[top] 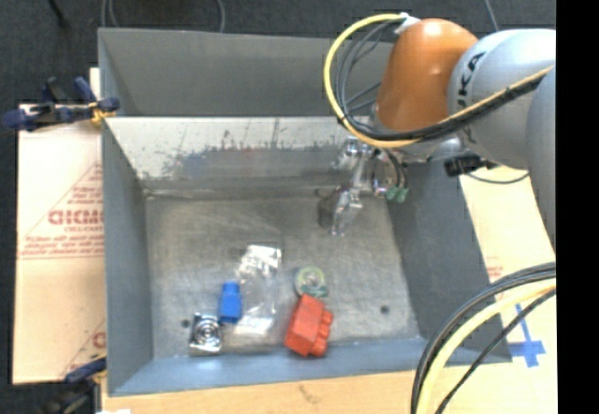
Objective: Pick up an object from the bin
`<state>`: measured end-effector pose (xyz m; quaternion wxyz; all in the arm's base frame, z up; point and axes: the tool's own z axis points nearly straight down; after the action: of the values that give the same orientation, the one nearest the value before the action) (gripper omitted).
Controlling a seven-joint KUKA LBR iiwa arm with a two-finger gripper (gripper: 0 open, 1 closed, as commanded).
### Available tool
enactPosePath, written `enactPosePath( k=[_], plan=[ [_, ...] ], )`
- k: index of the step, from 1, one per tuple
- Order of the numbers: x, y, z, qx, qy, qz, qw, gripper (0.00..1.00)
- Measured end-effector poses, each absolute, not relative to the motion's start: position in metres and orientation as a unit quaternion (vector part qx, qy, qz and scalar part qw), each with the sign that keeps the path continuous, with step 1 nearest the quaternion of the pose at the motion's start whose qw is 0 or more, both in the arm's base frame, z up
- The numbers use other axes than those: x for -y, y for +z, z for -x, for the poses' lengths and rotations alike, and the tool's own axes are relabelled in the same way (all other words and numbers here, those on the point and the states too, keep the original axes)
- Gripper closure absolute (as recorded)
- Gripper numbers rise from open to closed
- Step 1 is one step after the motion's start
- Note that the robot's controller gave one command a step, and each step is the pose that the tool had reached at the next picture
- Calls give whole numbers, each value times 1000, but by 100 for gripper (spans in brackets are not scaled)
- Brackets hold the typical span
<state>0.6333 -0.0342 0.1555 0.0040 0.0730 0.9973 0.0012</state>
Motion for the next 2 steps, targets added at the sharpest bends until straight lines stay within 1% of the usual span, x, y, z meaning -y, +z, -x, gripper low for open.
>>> enactPosePath(
  k=[1,2],
  plan=[
    [55,74,-635,-984,1,-179,4,0],
    [57,77,-638,-984,0,-177,10,100]
  ],
)
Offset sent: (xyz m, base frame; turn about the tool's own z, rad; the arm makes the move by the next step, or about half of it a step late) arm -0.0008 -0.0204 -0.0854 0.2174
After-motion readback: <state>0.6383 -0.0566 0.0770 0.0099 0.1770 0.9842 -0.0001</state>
